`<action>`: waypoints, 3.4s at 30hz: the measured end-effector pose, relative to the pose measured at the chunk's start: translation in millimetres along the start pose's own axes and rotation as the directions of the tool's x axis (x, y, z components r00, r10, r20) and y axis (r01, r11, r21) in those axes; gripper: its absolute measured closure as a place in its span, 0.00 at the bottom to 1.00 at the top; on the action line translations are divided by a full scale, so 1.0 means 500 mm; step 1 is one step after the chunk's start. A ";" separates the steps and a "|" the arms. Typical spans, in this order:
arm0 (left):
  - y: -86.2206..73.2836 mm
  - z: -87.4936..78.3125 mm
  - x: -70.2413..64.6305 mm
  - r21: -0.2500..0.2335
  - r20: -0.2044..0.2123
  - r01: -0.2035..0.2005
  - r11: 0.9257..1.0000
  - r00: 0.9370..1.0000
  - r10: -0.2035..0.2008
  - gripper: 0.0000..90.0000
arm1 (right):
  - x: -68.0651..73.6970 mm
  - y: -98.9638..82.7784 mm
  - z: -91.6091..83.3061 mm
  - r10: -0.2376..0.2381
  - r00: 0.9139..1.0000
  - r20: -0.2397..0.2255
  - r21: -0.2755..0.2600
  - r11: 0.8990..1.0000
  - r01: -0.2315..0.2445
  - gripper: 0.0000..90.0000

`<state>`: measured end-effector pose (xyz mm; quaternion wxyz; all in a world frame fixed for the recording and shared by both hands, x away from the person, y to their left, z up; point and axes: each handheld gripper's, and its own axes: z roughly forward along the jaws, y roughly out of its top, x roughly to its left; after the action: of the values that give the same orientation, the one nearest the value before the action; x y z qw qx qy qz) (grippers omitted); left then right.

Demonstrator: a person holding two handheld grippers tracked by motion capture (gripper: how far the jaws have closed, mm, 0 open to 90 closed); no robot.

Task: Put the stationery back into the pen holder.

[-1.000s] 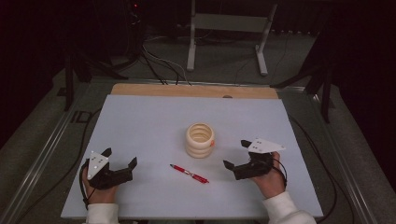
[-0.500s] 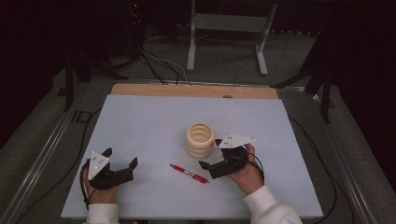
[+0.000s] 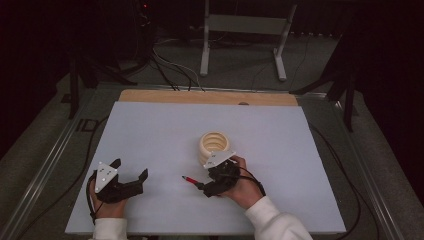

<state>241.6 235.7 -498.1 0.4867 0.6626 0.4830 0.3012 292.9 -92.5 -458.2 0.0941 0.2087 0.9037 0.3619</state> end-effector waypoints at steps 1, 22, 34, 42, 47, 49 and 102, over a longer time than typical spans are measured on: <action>0.000 0.000 0.000 0.000 -0.001 0.000 1.000 1.000 0.000 0.00 | 0.002 0.003 0.015 -0.003 1.000 -0.005 0.029 1.000 0.003 0.33; -0.001 0.000 0.000 0.004 0.000 0.003 1.000 1.000 -0.003 0.00 | 0.004 0.006 0.126 -0.019 1.000 -0.020 0.247 0.969 0.023 0.82; -0.001 0.000 0.003 0.006 -0.003 0.004 1.000 1.000 -0.004 0.00 | 0.003 0.014 0.111 0.000 1.000 -0.006 0.216 0.976 0.001 0.89; -0.001 0.000 0.002 0.004 -0.004 0.003 1.000 1.000 -0.003 0.00 | 0.001 0.017 0.092 0.012 1.000 -0.001 0.171 0.985 -0.011 0.90; -0.001 0.000 0.003 0.004 -0.006 0.003 1.000 1.000 -0.003 0.00 | -0.002 0.021 0.072 0.022 1.000 0.008 0.121 0.992 -0.022 0.89; -0.001 0.000 0.003 0.003 -0.006 0.003 1.000 1.000 -0.003 0.00 | -0.002 0.022 0.069 0.018 1.000 0.012 0.113 0.993 -0.020 0.89; -0.001 -0.001 0.006 -0.002 -0.032 0.009 1.000 0.999 -0.009 0.00 | -0.073 0.167 -0.083 0.121 0.989 0.082 -0.316 0.944 -0.089 0.89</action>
<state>242.1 238.9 -498.9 0.4809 0.6550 0.4934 0.3102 337.9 -79.6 -369.8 0.1516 0.2570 0.8169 0.4937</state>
